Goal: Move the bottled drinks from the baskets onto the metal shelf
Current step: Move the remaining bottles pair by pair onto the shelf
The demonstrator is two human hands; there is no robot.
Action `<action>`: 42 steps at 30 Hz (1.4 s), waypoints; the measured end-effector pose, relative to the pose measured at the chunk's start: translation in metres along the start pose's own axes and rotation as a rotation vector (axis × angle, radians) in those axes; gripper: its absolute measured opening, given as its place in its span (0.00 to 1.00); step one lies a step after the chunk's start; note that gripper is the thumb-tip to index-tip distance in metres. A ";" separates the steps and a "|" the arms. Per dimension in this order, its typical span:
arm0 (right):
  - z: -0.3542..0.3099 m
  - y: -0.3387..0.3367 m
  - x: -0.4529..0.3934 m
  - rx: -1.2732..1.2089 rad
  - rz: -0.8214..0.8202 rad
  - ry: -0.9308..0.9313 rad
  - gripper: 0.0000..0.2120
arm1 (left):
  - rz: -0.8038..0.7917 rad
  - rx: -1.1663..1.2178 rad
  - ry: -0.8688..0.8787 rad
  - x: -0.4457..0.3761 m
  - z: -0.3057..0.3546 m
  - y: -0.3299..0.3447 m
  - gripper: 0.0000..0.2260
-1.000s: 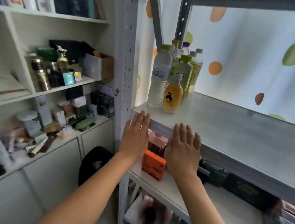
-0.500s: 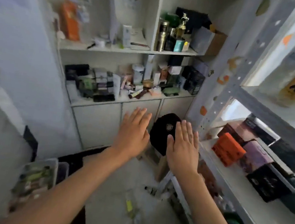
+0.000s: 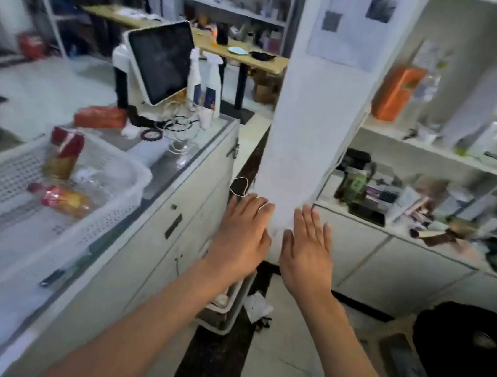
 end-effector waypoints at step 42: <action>-0.378 0.323 -0.228 -0.074 -0.740 -0.469 0.08 | 0.230 0.951 -1.787 0.050 -0.425 -0.031 0.13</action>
Point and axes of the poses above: each hand's wrist, its own x-axis away from the middle knuckle, its own y-axis out of the palm, z = x × y, the point moved 2 cm from there along -x, towards the middle knuckle, and after that the axes turned 2 degrees about -y, right-handed, at the moved point
